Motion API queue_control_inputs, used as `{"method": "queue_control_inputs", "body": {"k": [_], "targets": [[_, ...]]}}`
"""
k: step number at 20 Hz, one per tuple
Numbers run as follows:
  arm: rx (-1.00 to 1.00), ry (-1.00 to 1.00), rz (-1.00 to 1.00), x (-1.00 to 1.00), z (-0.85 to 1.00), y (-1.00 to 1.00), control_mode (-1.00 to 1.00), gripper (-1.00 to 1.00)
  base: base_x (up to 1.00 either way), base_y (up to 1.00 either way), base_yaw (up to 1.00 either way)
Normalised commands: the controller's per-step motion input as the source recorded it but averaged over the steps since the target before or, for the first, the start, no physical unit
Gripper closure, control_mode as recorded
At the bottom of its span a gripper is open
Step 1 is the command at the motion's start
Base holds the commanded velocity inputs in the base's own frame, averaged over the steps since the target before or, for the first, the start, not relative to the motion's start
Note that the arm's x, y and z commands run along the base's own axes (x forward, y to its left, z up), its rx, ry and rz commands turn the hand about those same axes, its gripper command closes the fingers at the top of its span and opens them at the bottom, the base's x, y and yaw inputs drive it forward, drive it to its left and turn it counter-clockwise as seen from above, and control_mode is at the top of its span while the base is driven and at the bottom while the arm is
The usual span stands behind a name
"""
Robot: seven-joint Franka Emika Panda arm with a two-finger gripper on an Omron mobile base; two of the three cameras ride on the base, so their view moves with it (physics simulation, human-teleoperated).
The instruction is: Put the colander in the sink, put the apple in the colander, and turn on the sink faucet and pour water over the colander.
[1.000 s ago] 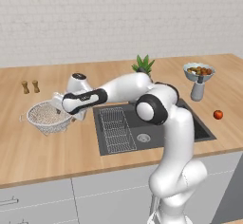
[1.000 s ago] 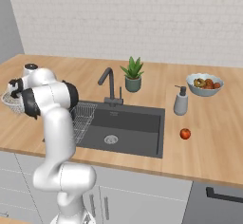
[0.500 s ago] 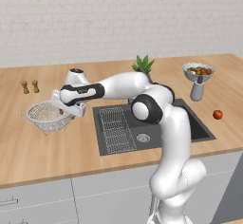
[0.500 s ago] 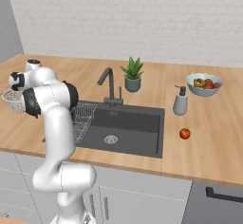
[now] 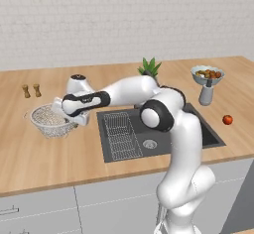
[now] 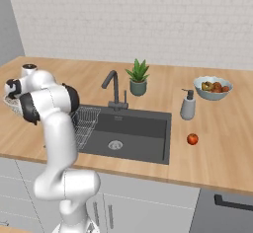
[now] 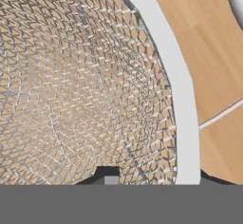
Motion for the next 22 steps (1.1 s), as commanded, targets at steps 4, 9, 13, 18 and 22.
{"method": "queue_control_inputs", "body": {"k": [4,9,13,18,22], "targets": [[0.00,-0.11,-0.04,-0.28,0.04,-0.17,-1.00,1.00,0.00,0.00,0.00],[0.00,-0.12,-0.01,-0.30,0.24,-0.23,-1.00,1.00,0.00,0.00,0.00],[0.01,-0.09,0.00,-0.43,0.36,-0.38,-1.00,1.00,0.00,0.00,0.00],[0.00,0.00,0.00,-0.40,0.43,-0.34,-1.00,1.00,0.00,0.00,0.00],[0.00,0.00,0.00,-0.41,0.48,-0.36,-1.00,1.00,0.00,0.00,0.00]]}}
